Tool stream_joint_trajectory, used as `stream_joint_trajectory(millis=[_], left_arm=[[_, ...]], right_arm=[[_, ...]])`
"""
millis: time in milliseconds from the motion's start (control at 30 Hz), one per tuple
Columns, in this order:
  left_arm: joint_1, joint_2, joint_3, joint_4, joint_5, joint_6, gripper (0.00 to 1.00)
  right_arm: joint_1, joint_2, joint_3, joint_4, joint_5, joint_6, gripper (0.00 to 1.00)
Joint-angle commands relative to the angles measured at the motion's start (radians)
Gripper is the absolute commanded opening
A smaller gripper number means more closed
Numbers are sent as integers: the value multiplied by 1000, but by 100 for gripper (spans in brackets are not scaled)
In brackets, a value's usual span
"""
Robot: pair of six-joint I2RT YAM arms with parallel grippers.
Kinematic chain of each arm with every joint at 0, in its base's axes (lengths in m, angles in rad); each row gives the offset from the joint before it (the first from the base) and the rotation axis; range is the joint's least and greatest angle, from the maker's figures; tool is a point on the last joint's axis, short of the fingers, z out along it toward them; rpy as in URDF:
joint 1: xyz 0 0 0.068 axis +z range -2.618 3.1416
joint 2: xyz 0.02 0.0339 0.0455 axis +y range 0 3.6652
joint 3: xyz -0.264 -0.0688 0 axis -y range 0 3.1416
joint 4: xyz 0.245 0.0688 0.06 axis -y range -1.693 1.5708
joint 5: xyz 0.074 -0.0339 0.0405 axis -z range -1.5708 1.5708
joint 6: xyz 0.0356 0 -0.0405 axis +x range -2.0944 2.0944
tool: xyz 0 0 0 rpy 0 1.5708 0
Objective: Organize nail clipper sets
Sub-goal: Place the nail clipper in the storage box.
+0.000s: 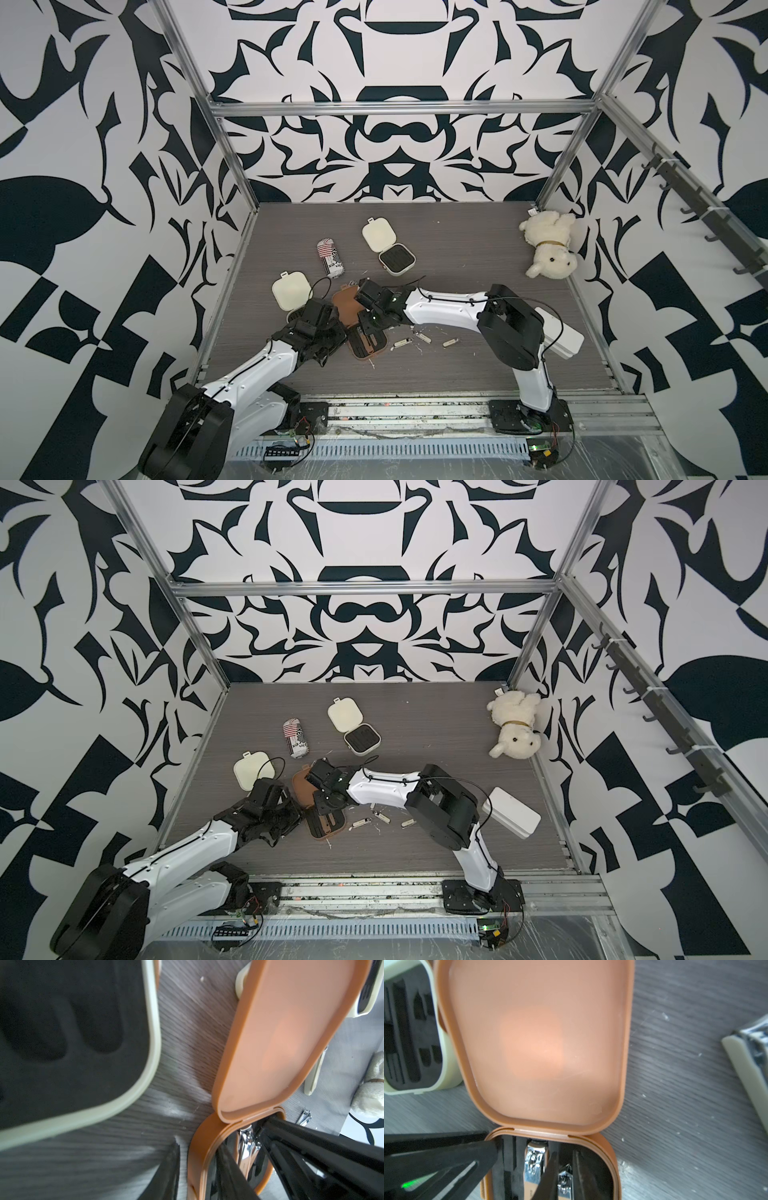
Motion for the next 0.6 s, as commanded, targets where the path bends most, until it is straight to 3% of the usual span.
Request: stream_joint_trajectory(millis=[0,333,433,567], left_arm=[[0,-4,-2,-79,-26,3,34],[0,-36,29,-128,-31,21,35],[1,-70,64,-175,-41,38,39],[1,-116,116,-239,-62,57,46]], right_arm=[[-9,7,55,-43,28,-7,23],[-18,-137,63,-121,139,-64,39],[-41,-264,-37,-157,229,-72,46],[-129,-496,-294,-170,267,-6,52]])
